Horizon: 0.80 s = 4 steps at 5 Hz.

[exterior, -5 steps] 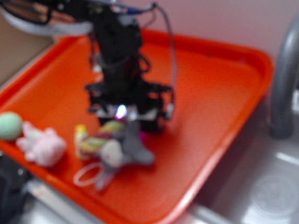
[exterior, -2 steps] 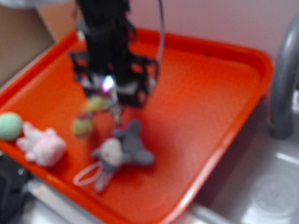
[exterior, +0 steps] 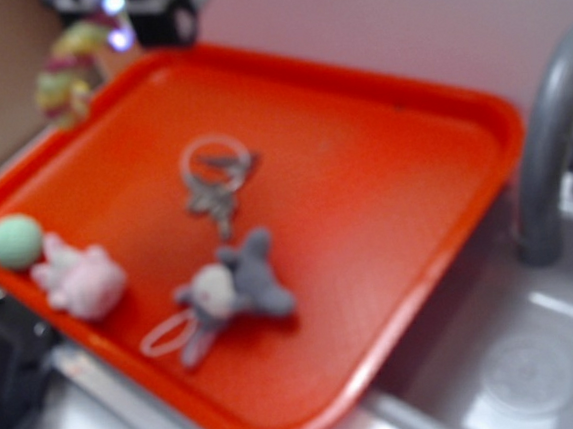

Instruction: Grab the multicolored rope.

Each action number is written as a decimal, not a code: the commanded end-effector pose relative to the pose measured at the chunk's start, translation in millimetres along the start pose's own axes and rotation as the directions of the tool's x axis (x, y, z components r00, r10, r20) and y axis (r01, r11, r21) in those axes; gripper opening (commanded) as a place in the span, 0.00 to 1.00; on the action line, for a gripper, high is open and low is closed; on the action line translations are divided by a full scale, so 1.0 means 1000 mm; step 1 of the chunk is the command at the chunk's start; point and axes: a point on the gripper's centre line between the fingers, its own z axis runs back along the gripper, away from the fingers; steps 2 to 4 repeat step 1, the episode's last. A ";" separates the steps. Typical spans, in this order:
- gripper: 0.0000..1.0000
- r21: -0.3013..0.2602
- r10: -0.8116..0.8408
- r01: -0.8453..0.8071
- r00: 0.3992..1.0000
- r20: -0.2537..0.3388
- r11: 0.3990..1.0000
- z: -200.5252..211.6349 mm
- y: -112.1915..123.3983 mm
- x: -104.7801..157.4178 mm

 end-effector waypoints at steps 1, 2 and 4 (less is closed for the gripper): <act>0.00 -0.160 0.032 -0.019 0.996 0.078 0.987 0.043 0.022 -0.001; 0.00 -0.160 0.032 -0.019 0.996 0.078 0.987 0.043 0.022 -0.001; 0.00 -0.160 0.032 -0.019 0.996 0.078 0.987 0.043 0.022 -0.001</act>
